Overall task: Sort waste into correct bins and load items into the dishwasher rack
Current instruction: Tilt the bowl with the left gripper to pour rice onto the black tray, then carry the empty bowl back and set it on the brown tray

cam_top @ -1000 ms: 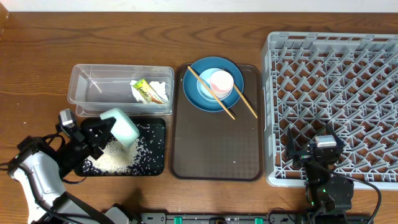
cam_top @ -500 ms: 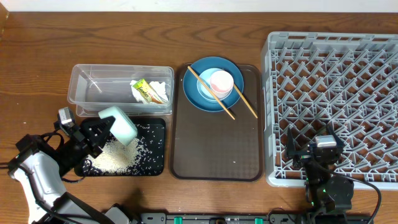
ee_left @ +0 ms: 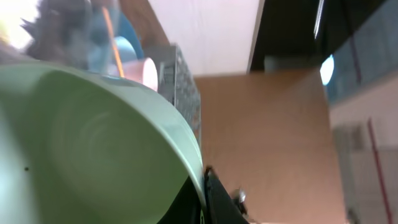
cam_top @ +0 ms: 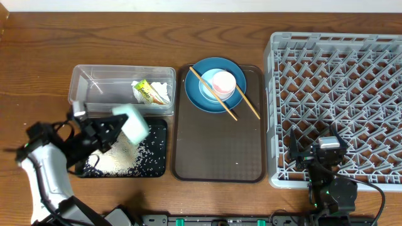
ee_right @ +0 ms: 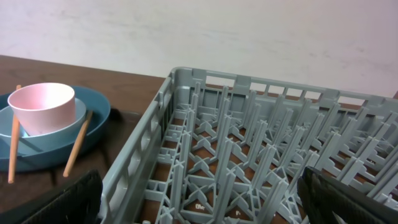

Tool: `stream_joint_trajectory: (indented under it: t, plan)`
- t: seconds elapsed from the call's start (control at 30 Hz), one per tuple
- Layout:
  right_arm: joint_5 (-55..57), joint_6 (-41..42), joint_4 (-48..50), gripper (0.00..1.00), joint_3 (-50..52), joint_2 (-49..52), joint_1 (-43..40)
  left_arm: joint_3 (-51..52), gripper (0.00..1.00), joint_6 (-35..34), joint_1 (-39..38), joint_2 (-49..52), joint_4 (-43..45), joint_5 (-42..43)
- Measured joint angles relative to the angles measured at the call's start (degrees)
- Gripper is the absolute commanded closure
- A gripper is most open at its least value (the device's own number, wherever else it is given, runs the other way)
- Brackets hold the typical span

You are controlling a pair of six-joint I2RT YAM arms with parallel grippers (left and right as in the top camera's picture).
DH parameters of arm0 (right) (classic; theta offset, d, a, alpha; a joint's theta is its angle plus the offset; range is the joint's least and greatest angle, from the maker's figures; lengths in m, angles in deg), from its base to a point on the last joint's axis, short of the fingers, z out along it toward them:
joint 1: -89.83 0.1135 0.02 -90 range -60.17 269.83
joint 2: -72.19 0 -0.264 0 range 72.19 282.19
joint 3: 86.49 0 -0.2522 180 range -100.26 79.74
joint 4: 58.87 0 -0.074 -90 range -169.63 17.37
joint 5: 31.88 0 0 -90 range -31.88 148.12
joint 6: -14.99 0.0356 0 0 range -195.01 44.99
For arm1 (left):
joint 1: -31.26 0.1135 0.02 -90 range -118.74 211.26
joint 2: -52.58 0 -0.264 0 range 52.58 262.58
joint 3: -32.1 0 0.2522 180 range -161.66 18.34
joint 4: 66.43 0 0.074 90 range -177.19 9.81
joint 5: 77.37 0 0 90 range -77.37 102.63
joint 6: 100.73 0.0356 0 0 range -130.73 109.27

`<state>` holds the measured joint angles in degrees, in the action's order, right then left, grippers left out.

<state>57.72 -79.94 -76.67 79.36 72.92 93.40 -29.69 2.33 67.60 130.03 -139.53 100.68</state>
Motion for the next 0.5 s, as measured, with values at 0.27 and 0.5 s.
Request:
stream_joint_trajectory:
  t: [0.27,0.5]
  plan:
    - [0.0,-0.02,-0.02,0.01,0.0,0.0,0.0,-5.38,0.94,-7.8,-19.1,-0.61,5.84,-10.69]
    - [0.0,-0.02,0.0,0.01,0.0,0.0,0.0,-5.53,0.94,-21.35,-42.91,-1.7,13.79,-33.55]
